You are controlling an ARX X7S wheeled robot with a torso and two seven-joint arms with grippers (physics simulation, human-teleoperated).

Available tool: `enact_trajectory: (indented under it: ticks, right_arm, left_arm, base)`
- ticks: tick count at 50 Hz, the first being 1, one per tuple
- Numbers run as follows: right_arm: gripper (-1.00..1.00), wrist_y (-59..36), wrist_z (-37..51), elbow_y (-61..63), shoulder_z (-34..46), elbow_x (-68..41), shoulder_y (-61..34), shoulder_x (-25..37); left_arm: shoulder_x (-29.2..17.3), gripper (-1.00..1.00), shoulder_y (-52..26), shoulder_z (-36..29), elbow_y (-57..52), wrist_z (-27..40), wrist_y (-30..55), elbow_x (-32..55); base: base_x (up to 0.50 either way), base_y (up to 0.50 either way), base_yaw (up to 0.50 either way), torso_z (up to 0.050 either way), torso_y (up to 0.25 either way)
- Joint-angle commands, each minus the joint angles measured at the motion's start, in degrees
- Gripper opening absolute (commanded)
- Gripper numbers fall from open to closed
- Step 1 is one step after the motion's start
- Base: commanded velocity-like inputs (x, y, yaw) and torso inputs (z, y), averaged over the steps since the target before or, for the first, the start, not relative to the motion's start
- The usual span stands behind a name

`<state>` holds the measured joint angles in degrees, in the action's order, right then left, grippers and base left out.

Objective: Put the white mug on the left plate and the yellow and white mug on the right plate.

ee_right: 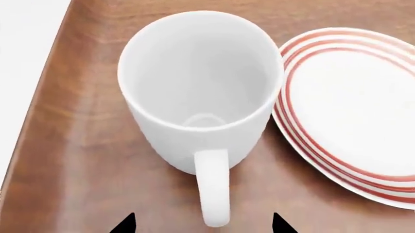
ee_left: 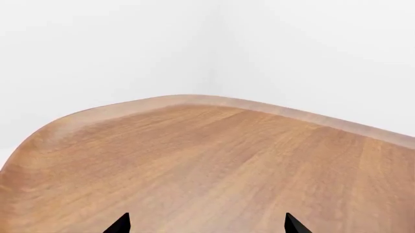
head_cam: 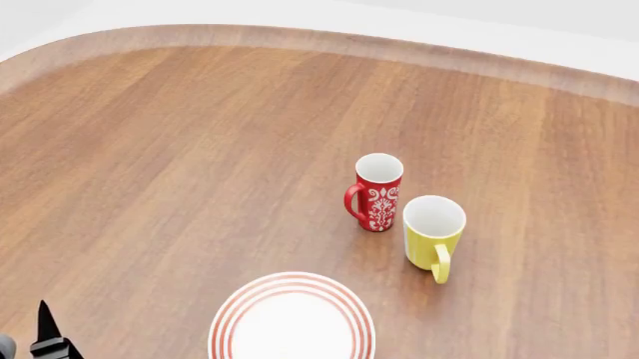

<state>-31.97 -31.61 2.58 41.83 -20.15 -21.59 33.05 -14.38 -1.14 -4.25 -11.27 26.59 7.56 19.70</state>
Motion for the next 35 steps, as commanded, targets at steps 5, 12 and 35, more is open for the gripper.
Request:
enact_trajectory:
  ticks: [5,12,35]
  right_arm:
    - [1.00,1.6,-3.4,-3.8,-0.8,1.8,-0.8,-2.2]
    - [1.00,1.3,-3.5,-3.4,-1.2,1.4,-1.8,-2.5]
    - [1.00,5.8,-5.8,-13.7,0.5,2.4,-3.2,-6.4]
  left_arm:
    - [1.0,1.00,0.3,1.8,-0.3,-0.4,-0.6,-0.5]
    - [0.8,1.00,0.3,1.6,-0.4,-0.2,-0.5,-0.4]
    - [0.4,1.00,0.6,1.2,-0.5,0.2,-0.9,-0.1]
  base:
    - [0.00,0.00,0.00,0.000,0.000]
    - [0.00,0.00,0.00,0.000,0.000]
    - [0.00,0.00,0.00,0.000,0.000]
